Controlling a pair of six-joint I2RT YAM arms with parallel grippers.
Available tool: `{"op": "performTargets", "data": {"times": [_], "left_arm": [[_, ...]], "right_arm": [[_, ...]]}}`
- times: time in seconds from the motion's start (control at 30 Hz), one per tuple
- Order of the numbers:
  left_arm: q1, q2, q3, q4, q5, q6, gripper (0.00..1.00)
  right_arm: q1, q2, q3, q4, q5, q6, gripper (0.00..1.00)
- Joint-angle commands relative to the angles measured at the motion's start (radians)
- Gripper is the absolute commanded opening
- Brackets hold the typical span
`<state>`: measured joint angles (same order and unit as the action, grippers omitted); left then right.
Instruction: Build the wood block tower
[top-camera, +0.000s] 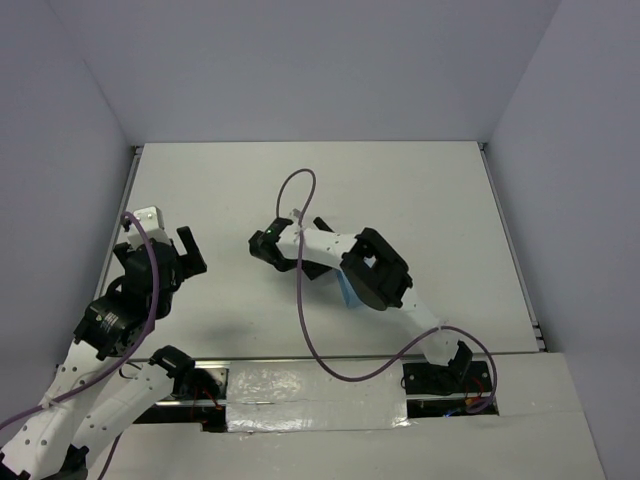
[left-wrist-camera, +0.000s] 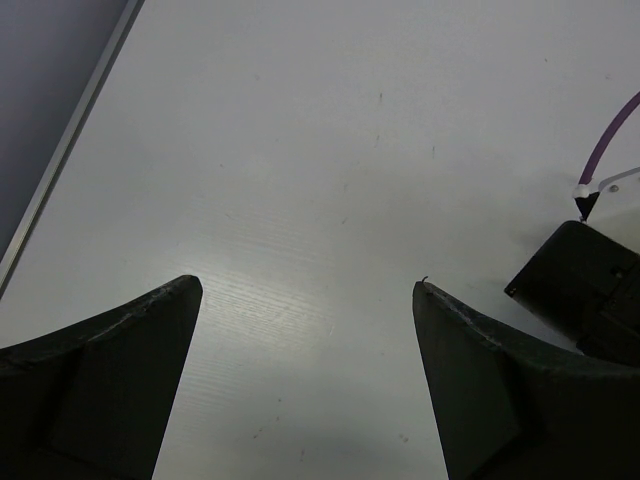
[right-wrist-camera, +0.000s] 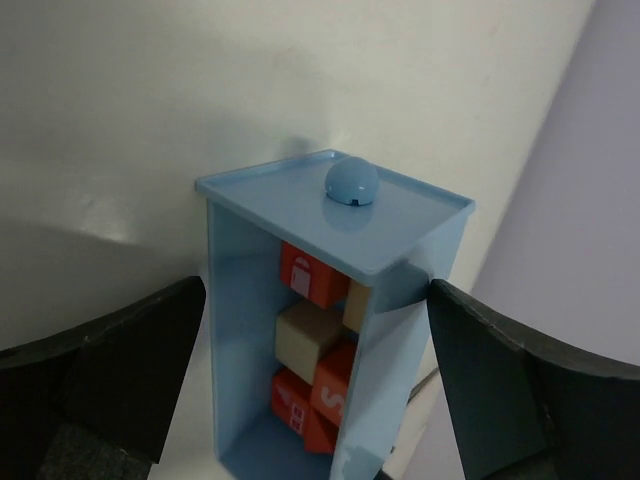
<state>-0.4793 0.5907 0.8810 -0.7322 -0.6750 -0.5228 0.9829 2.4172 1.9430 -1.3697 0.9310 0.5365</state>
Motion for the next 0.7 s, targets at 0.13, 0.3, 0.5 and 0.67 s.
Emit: {"op": "performTargets", "data": {"times": [0.13,0.3,0.5,0.67], "left_arm": [[-0.004,0.000,0.001,0.031,-0.003,0.020,0.99],[-0.005,-0.003,0.001,0.033,0.003,0.023,1.00],[-0.010,-0.009,-0.004,0.042,0.024,0.035,0.99],[-0.012,0.008,-0.005,0.051,0.046,0.044,0.99]], "right_arm": [[-0.006,-0.397,-0.165,0.346,-0.432,-0.107,1.00],[-0.058,-0.628,-0.324,0.480,-0.569,-0.128,1.00],[-0.214,-0.816,-0.627,0.652,-0.754,-0.199,1.00],[-0.233,-0.825,-0.719,0.695,-0.814,-0.237,1.00]]}}
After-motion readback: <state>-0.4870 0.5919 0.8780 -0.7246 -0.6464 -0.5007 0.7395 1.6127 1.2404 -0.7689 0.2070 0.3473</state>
